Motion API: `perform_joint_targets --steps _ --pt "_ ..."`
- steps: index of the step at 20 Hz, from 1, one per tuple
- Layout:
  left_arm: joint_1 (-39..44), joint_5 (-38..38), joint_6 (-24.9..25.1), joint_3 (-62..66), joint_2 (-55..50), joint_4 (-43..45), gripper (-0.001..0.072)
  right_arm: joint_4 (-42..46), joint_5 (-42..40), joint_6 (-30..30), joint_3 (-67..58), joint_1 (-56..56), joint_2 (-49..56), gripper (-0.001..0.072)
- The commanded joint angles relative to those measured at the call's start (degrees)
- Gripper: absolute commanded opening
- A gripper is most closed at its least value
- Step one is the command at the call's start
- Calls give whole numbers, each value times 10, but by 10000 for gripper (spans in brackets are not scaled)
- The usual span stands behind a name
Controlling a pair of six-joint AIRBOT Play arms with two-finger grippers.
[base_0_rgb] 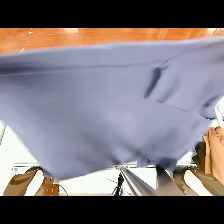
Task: Fold the shirts.
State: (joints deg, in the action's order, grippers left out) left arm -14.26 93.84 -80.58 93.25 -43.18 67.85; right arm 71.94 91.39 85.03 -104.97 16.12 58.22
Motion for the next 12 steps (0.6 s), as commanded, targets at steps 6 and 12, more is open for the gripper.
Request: perform_joint_targets --steps 6,12 --pt "0 -153 36 -123 -301 -29 18 102 -201 24 8 -128 306 34" --pt "0 -354 111 -123 -450 -183 19 90 -346 63 8 -127 400 34"
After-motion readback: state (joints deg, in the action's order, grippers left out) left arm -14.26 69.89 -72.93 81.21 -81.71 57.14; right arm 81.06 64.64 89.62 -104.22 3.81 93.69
